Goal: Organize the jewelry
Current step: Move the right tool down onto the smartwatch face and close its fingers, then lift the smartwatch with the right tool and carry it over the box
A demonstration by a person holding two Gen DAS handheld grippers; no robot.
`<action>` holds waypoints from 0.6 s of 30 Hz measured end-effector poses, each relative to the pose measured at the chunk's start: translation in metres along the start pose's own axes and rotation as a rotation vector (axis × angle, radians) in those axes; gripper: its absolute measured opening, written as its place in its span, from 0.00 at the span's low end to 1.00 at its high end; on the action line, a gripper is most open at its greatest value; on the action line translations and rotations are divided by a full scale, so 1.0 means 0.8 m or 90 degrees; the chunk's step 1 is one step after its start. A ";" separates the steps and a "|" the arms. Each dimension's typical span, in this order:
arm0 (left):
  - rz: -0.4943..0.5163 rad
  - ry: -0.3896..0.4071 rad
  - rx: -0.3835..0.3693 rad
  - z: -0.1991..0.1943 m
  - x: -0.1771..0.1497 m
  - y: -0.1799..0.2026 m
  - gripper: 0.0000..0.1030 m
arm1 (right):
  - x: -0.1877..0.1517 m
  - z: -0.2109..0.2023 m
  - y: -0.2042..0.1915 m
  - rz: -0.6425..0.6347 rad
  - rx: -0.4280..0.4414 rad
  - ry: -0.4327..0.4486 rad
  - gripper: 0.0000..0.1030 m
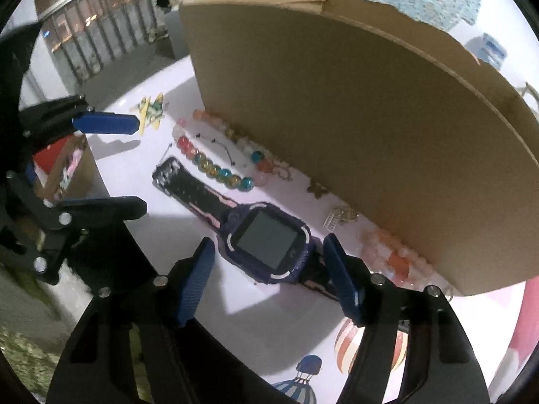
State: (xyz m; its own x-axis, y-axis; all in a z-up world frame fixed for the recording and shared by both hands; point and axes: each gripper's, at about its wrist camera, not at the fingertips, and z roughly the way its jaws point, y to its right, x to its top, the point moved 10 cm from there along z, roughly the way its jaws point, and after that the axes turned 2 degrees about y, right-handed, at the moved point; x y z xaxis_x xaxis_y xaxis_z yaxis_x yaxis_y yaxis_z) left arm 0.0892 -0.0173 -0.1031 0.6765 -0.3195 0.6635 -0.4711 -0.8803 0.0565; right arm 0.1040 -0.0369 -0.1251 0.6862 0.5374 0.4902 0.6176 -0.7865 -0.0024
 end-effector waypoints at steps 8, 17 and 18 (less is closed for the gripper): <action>0.081 0.002 -0.001 0.001 -0.002 0.039 0.61 | -0.016 -0.016 0.003 0.006 0.060 -0.012 0.52; 0.202 -0.012 0.023 0.013 -0.008 0.076 0.61 | -0.021 -0.026 0.012 0.113 0.197 -0.015 0.47; 0.208 -0.017 0.028 0.017 -0.009 0.077 0.57 | -0.021 -0.026 0.010 0.119 0.204 -0.014 0.47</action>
State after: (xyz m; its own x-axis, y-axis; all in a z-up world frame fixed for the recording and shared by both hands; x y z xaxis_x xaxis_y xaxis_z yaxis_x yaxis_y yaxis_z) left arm 0.0626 -0.0741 -0.1144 0.5084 -0.5956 0.6219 -0.6410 -0.7440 -0.1885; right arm 0.0899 -0.0586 -0.1153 0.8048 0.4027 0.4360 0.5672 -0.7383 -0.3650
